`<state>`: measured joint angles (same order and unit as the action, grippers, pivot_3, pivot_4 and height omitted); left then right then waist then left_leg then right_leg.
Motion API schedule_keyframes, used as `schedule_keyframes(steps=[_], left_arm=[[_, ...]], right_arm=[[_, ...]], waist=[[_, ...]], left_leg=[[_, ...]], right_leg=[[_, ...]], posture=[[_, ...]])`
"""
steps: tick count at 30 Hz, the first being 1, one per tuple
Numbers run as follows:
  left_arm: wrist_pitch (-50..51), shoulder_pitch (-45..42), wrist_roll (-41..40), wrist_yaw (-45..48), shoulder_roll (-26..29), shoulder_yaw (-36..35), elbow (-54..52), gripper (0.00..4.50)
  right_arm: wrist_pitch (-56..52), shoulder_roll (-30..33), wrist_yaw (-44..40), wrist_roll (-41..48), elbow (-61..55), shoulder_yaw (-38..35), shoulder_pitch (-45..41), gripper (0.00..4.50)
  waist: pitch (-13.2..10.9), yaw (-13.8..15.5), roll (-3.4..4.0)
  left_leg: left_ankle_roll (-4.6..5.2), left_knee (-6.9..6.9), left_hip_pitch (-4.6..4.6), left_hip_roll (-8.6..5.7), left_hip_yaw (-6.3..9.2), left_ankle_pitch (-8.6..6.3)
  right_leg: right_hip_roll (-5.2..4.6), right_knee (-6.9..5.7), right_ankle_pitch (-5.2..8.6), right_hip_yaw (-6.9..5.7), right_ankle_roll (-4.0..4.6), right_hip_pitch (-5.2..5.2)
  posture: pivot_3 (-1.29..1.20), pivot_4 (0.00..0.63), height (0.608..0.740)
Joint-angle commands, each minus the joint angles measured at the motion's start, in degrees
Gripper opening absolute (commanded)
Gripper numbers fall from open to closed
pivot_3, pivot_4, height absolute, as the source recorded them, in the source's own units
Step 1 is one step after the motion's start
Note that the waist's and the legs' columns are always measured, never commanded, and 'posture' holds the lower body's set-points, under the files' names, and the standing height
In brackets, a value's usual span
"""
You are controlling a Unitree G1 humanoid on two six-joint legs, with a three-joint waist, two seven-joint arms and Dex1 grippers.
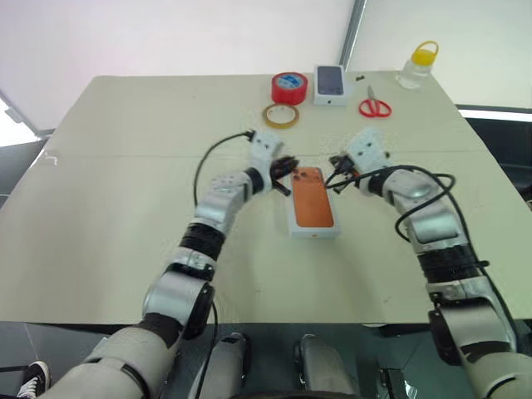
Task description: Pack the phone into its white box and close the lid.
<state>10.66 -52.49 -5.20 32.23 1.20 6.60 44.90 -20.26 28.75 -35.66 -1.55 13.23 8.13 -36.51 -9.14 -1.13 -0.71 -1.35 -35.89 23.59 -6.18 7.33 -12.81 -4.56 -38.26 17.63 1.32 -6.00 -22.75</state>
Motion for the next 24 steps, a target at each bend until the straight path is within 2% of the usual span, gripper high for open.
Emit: schedule_keyframes(steps=[1,5,8,12,15,18,20,24], left_arm=[[-2.7,0.4,3.6,0.4,1.2,2.3,2.8,0.51],[-1.7,4.1,4.2,3.2,2.6,3.5,-0.5,0.51],[0.9,7.7,2.2,7.6,3.5,3.7,-7.0,0.51],[5.8,12.7,-1.5,13.8,5.0,4.1,-17.6,0.51],[10.5,15.1,-4.3,16.8,6.4,3.8,-23.8,1.9],[10.0,15.7,-4.4,16.4,7.8,3.0,-25.3,3.42],[9.2,15.8,-4.8,16.6,9.2,2.0,-26.3,4.44],[9.6,16.2,-7.0,18.7,14.3,-1.0,-29.7,4.5]], right_arm=[[-0.5,0.4,-2.7,-0.7,-3.4,2.6,3.5,0.04],[-3.3,2.9,-4.8,-0.5,-8.7,2.7,8.4,0.04],[-4.4,5.2,-5.9,0.4,-12.7,1.1,11.1,0.04],[-9.1,7.2,-9.6,5.8,-19.7,-2.5,14.0,0.04],[-12.6,9.0,-13.8,11.2,-25.5,-4.6,17.2,0.0],[-14.4,9.8,-15.5,14.4,-26.9,-5.9,18.6,0.93],[-13.4,9.5,-14.8,15.0,-26.3,-7.2,17.9,1.95],[-11.2,10.4,-14.7,15.6,-23.9,-9.6,15.8,4.0]], waist=[[0.0,0.0,0.02],[0.1,0.0,0.04],[0.1,0.1,0.03],[0.1,0.3,0.03],[0.1,0.4,0.03],[0.1,0.2,0.0],[0.1,0.1,0.01],[0.1,0.0,0.01]], left_leg=[[0.0,0.0,0.01,0.01,0.0,0.0],[0.01,-0.07,-0.2,0.01,0.02,-0.01],[0.03,-0.08,-0.23,0.02,0.05,-0.02],[0.02,-0.07,-0.21,0.02,0.08,-0.02],[0.31,-0.09,-0.18,0.01,0.12,-0.2],[0.36,-0.1,-0.17,0.01,0.14,-0.22],[0.38,-0.1,-0.18,0.02,0.14,-0.24],[0.38,-0.07,-0.15,0.03,0.14,-0.23]], right_leg=[[0.01,-0.03,0.0,0.0,0.0,-0.03],[0.03,-0.1,0.0,0.01,0.0,0.2],[0.02,-0.07,0.01,0.0,-0.01,0.25],[0.01,-0.03,0.01,0.04,-0.01,0.27],[0.0,0.03,0.01,0.02,-0.01,0.29],[-0.01,0.06,0.01,0.0,-0.01,0.3],[0.01,0.04,0.01,0.0,0.0,0.29],[0.01,0.01,0.01,0.02,0.0,0.2]], posture=[[0.0,0.15,0.74],[0.0,0.15,0.74],[0.0,0.15,0.74],[0.0,0.15,0.74],[0.0,0.15,0.74],[0.0,0.15,0.74],[0.0,0.15,0.74],[0.0,0.15,0.74]])
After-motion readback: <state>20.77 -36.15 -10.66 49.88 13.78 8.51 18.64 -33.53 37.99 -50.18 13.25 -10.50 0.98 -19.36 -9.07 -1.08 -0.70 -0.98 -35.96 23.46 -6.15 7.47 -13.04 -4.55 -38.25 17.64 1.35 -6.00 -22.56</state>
